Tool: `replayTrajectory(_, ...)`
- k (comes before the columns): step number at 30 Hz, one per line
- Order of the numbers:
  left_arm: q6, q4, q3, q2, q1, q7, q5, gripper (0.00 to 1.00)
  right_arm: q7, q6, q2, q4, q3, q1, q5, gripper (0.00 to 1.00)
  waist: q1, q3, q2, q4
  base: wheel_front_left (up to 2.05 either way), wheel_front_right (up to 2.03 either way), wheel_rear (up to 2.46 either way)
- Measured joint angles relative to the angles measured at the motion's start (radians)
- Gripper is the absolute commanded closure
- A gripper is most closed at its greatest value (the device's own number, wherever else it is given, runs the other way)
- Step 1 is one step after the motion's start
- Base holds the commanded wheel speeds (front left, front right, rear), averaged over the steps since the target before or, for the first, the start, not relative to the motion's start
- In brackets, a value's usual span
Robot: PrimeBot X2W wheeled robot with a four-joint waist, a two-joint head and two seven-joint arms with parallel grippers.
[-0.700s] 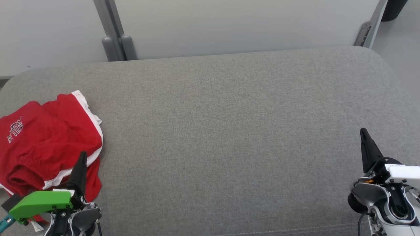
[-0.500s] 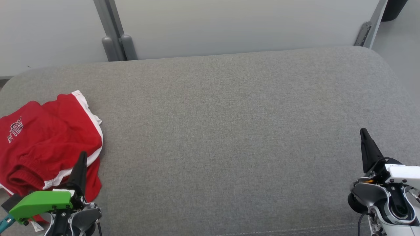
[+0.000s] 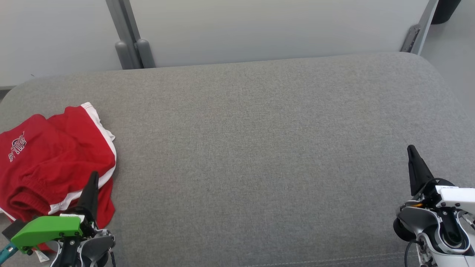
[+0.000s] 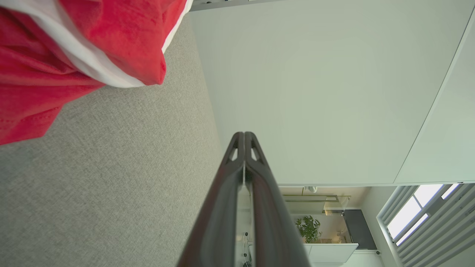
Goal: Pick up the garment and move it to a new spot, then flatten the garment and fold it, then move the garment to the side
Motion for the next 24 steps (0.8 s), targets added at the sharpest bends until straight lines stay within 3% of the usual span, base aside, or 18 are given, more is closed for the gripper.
replayTrajectory(24, 0.000, 0.000, 0.002, -0.001, 0.000, 0.000, 0.001, 1.00, 0.001, 0.000, 0.002, 0.000, -0.003, 0.000, -0.009, 1.00, 0.0000, 0.000, 0.0000, 0.000, 0.00, 0.00, 0.00)
